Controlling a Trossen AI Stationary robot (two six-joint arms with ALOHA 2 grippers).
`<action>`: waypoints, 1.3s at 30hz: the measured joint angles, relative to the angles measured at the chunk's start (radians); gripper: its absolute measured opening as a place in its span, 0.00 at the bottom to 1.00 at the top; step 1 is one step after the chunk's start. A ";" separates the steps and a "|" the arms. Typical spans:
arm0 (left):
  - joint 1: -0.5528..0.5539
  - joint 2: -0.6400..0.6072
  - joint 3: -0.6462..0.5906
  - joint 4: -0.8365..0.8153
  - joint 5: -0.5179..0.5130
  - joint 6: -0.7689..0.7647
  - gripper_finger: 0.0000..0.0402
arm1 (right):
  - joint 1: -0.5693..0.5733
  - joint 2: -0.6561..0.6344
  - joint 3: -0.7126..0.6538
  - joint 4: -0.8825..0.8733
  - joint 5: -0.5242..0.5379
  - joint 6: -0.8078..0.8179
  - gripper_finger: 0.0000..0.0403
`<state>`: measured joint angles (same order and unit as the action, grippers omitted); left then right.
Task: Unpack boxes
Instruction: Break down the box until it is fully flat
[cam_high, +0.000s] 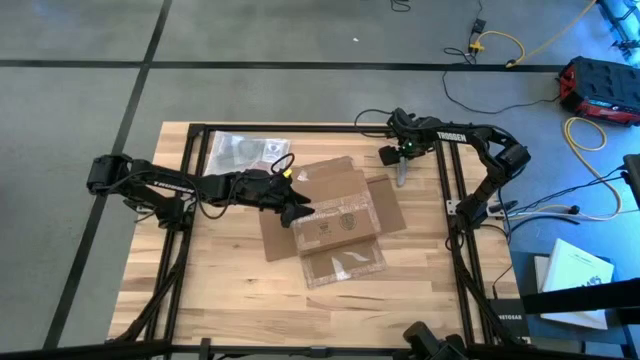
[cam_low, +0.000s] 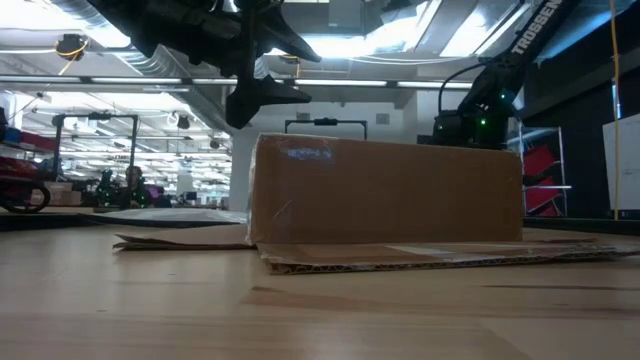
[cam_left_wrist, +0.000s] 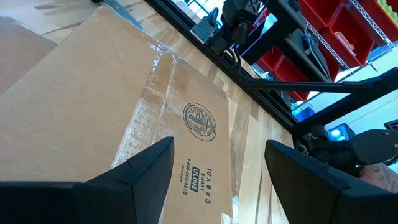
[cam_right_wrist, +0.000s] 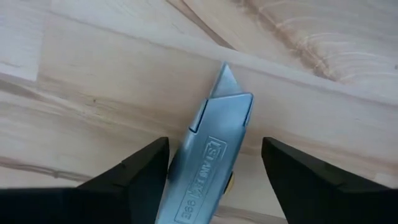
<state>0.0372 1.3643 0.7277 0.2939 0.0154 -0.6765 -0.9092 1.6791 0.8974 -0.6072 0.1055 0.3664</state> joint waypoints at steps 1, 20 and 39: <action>0.000 0.000 0.000 0.000 0.000 0.000 0.59 | 0.000 0.000 0.000 -0.002 0.002 0.000 0.61; 0.001 0.000 0.000 0.000 0.000 0.019 0.59 | 0.156 -0.001 0.000 -0.071 0.035 0.195 0.60; 0.000 0.000 0.000 -0.001 0.000 0.023 0.59 | 0.265 -0.050 -0.001 -0.111 0.132 0.199 0.60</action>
<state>0.0376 1.3643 0.7277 0.2930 0.0154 -0.6540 -0.6438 1.6292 0.8963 -0.7181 0.2372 0.5653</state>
